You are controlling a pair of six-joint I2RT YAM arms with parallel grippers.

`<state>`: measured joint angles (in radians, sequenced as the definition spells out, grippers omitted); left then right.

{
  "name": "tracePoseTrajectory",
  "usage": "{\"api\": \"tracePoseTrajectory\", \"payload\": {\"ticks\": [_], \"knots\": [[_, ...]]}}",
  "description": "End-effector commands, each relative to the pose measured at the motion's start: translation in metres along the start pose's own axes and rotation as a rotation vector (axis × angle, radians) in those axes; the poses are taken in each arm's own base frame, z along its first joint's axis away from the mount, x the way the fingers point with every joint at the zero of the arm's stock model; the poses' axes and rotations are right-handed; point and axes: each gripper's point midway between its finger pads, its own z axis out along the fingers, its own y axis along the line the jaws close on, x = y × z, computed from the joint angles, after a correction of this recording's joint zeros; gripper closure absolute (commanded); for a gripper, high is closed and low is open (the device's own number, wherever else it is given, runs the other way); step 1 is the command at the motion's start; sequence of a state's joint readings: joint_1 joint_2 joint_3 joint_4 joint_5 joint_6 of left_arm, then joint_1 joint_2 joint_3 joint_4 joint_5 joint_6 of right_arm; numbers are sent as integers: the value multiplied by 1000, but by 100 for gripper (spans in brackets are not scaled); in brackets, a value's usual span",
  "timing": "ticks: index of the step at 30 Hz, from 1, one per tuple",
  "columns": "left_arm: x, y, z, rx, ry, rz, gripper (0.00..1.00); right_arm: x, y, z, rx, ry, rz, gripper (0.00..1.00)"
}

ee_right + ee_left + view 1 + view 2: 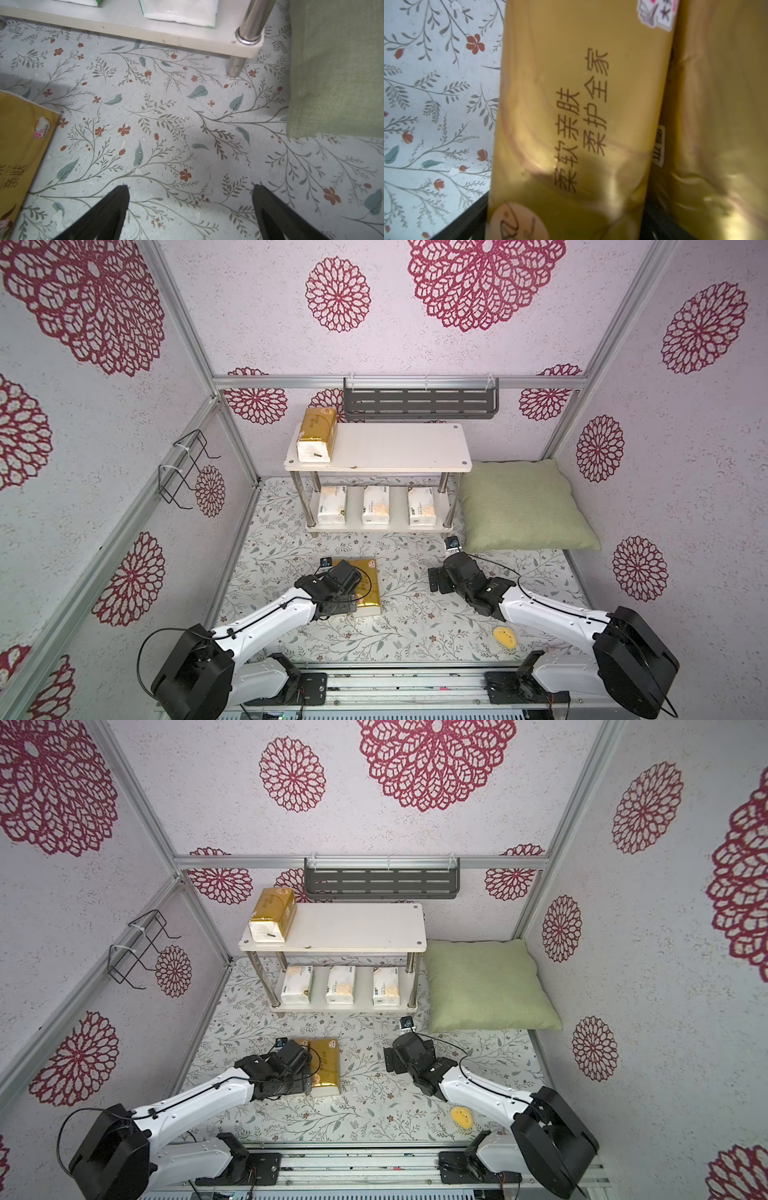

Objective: Place the tissue boxes on the shelf by color
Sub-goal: Pick up the box of tissues from the center of the board.

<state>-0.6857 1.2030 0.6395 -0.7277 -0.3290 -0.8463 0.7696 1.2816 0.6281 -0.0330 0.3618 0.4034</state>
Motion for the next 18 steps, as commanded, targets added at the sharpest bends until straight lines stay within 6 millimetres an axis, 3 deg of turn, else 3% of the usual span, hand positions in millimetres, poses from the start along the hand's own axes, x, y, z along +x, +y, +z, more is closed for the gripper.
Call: {"api": "tracePoseTrajectory", "payload": {"ticks": [1, 18], "knots": [[-14, -9, -7, 51, -113, -11, 3, -3, 2, -3, -4, -10, 11, 1], [-5, -2, 5, -6, -161, -56, 3, -2, 5, -5, -6, -14, 16, 1]]}}
